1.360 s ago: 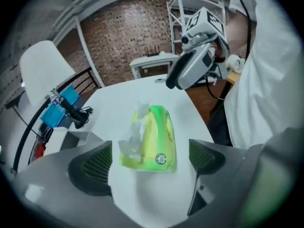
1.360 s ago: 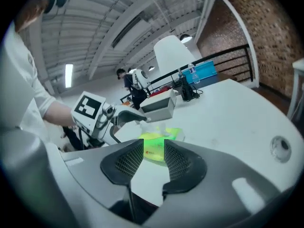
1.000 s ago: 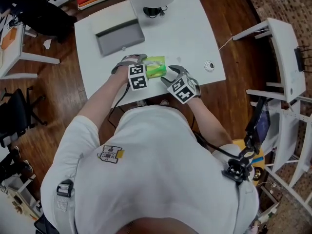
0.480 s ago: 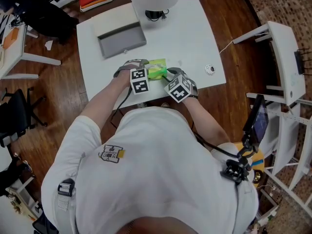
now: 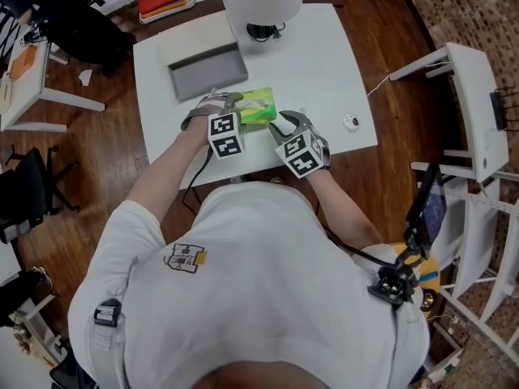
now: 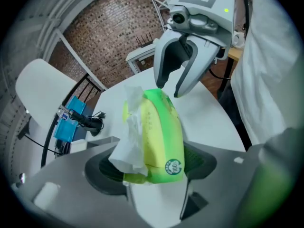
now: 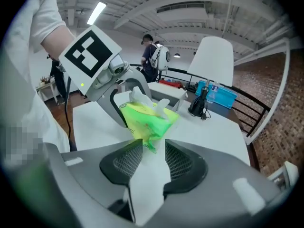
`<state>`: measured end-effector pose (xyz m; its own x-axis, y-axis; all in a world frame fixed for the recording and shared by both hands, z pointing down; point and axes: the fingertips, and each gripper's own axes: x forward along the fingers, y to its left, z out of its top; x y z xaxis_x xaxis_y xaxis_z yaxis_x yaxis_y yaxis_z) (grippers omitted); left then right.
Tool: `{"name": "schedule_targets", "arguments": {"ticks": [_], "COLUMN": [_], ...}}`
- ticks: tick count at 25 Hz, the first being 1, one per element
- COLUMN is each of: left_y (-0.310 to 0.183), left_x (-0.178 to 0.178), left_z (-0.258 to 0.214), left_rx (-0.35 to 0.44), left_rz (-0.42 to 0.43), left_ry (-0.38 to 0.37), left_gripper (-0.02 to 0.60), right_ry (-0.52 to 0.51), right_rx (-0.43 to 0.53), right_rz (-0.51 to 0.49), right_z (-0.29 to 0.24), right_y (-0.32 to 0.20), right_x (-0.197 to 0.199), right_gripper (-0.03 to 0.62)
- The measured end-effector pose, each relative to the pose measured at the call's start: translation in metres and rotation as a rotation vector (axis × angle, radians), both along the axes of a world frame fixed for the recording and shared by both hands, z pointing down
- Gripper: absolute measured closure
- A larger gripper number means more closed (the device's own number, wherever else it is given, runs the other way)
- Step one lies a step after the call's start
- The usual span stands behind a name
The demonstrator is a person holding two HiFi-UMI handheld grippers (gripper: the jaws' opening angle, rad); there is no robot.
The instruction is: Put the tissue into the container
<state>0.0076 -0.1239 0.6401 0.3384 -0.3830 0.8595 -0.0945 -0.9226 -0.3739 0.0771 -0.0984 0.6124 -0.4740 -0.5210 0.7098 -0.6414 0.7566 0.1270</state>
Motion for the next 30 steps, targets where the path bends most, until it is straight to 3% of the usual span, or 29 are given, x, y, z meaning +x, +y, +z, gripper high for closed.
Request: {"name": "schedule_targets", "arguments": {"ticks": [5, 14, 23, 30], "left_y": [-0.019, -0.07, -0.098, -0.11], "left_x": [-0.023, -0.085, -0.11, -0.121], "left_z": [-0.04, -0.081, -0.085, -0.069], "left_rx": [0.087, 0.177, 0.184, 0.141], "left_rz": [-0.076, -0.222, -0.256, -0.252], "left_ry": [0.053, 0.06, 0.046, 0.029], "left_gripper": [0.25, 0.25, 0.25, 0.25], "right_ry": [-0.099, -0.118, -0.129, -0.11], "right_rx": [0.078, 0.11, 0.127, 0.139], "right_rz": [0.06, 0.011, -0.015, -0.019], "right_z": [-0.038, -0.054, -0.062, -0.066], "right_y": [-0.006, -0.006, -0.01, -0.029], "right_x": [-0.004, -0.024, -0.041, -0.048], "right_gripper": [0.467, 0.473, 0.479, 0.482]}}
